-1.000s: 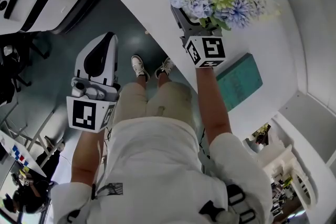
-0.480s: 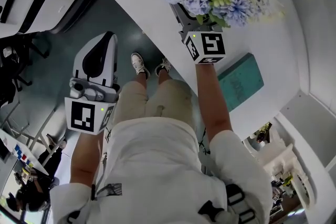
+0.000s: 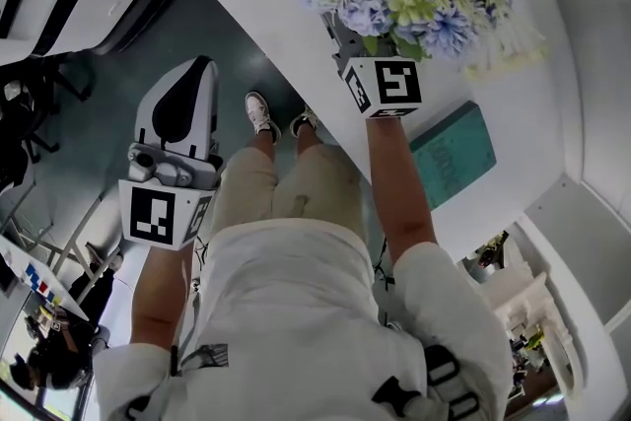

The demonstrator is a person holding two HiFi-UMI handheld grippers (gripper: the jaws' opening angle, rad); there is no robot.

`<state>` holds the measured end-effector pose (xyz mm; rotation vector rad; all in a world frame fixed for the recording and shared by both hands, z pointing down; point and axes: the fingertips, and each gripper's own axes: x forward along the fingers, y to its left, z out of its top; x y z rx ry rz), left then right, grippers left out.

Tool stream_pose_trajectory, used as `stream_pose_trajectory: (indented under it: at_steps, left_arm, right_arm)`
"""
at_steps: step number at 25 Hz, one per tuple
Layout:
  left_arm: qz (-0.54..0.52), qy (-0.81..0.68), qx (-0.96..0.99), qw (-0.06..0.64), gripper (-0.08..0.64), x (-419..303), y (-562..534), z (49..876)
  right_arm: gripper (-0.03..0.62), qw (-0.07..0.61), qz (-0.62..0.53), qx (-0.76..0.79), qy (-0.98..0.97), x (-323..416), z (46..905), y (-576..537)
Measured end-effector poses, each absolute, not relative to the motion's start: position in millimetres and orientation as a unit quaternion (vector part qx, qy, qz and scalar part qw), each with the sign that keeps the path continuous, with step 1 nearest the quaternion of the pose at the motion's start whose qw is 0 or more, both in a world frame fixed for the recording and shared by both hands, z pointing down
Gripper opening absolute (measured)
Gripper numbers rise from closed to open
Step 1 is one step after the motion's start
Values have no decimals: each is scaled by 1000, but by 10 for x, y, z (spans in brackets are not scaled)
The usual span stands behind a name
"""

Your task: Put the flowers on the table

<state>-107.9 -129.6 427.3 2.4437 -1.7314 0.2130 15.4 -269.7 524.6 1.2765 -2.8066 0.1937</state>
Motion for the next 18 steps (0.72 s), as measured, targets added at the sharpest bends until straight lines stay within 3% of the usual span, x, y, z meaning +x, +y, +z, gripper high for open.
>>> stream_pose_trajectory:
  at_steps: [18]
  left_arm:
    - [65, -575, 811, 83, 15, -1101, -1370, 4337]
  right_arm:
    - [400, 13, 73, 409, -909, 72, 5323, -2729]
